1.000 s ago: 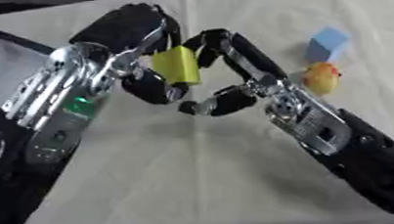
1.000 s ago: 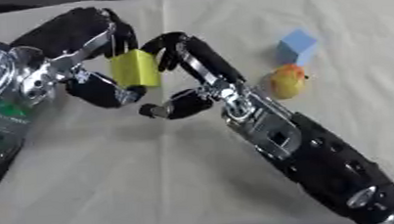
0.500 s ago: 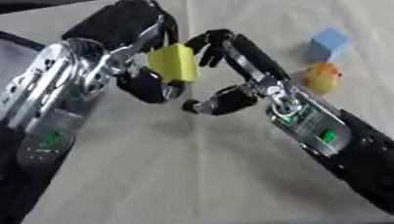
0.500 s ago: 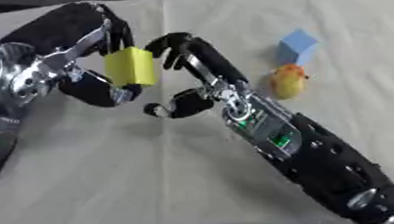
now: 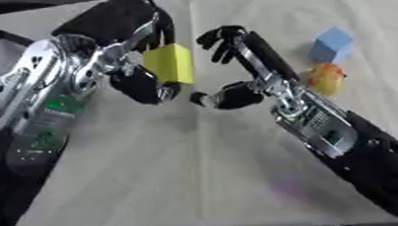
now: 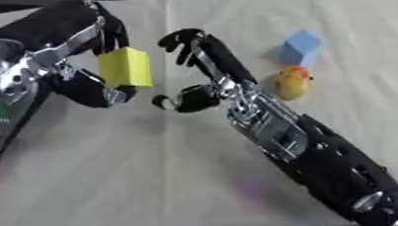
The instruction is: Pick up the objects with one hand, pass them to the other hand, and then place them into the box on the other side of the table.
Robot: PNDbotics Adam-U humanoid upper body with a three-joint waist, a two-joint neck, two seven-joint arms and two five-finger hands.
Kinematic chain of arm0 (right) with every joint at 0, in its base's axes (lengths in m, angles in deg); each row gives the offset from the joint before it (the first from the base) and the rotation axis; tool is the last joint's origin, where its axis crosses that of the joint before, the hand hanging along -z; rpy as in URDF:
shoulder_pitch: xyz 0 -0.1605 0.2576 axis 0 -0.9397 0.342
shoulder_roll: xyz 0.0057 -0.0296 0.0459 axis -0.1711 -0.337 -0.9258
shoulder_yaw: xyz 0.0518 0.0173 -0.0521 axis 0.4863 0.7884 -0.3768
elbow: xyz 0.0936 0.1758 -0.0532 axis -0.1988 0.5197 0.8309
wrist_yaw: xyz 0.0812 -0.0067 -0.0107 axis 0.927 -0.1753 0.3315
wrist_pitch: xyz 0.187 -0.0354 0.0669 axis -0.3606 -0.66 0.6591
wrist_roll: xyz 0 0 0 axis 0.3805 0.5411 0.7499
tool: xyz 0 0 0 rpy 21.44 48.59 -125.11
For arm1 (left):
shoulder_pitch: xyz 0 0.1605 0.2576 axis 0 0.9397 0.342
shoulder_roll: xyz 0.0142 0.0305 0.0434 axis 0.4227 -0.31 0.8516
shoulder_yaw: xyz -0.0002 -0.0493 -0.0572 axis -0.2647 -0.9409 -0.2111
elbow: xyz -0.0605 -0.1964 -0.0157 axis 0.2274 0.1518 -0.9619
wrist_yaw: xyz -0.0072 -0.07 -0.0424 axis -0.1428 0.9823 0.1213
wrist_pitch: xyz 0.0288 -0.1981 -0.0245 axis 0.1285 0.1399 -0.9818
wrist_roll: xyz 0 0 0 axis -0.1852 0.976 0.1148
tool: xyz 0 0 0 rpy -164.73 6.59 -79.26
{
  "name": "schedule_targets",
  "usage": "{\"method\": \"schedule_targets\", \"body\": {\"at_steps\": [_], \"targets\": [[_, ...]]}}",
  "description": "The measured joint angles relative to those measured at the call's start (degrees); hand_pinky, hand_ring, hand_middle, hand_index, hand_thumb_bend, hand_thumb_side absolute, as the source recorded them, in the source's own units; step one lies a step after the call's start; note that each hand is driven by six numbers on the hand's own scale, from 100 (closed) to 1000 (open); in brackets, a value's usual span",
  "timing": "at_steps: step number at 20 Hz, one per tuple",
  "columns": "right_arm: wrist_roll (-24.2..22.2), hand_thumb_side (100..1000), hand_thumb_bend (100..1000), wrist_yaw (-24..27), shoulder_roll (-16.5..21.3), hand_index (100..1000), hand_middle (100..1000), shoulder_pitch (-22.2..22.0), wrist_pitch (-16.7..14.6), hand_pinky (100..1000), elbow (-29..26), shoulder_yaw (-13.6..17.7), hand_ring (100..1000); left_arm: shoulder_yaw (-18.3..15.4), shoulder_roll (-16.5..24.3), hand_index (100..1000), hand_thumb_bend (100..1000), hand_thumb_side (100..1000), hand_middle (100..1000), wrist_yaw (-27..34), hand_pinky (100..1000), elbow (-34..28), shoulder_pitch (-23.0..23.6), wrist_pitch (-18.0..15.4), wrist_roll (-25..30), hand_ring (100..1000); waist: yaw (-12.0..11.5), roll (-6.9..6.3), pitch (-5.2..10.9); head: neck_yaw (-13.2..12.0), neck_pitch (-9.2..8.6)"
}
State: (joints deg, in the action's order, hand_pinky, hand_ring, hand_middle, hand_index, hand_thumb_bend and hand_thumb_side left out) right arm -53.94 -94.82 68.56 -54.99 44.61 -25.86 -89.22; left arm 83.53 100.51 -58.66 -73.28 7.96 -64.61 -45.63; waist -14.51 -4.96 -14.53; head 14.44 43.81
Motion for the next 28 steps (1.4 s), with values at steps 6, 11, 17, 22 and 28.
{"method": "schedule_targets", "body": {"at_steps": [6, 11, 17, 22, 28], "targets": [[0.6, 100, 653, 0.69, 0.98, 759, 653, -0.66, 0.38, 580, -0.38, 0.33, 594, -1.46, 2.07, 419, 351, 100, 409, 0.94, 621, -1.35, 0.11, 1.15, -0.49, 510, -0.08, 0.0, 0.0, -0.39, 0.0], [0.59, 100, 651, 0.69, 1.15, 758, 653, -1.07, 0.4, 580, -0.8, 0.33, 594, -3.45, 4.69, 419, 344, 100, 409, 1.97, 625, -2.45, 0.14, 2.46, -1.71, 510, -0.1, 0.0, 0.0, -0.82, 0.0], [0.54, 100, 649, 0.69, 1.45, 757, 653, -1.48, 0.43, 580, -1.2, 0.34, 594, -5.9, 8.38, 417, 243, 100, 409, 4.53, 632, -3.08, 0.45, 4.48, -2.78, 510, -0.1, 0.0, 0.0, -1.36, 0.0], [0.45, 100, 649, 0.69, 1.57, 755, 651, -1.54, 0.52, 581, -2.37, 0.37, 594, -8.43, 12.13, 416, 273, 100, 409, 7.86, 638, -3.13, 1.18, 6.77, -4.01, 509, 0.08, 0.0, 0.0, -2.39, 0.0], [0.12, 100, 647, 0.67, 1.96, 750, 646, -2.04, 0.7, 581, -4.47, 0.74, 590, -10.48, 16.52, 414, 240, 100, 408, 11.75, 643, -1.98, 1.44, 9.02, -5.19, 508, 0.76, 0.05, 0.0, -4.75, 0.0]]}}
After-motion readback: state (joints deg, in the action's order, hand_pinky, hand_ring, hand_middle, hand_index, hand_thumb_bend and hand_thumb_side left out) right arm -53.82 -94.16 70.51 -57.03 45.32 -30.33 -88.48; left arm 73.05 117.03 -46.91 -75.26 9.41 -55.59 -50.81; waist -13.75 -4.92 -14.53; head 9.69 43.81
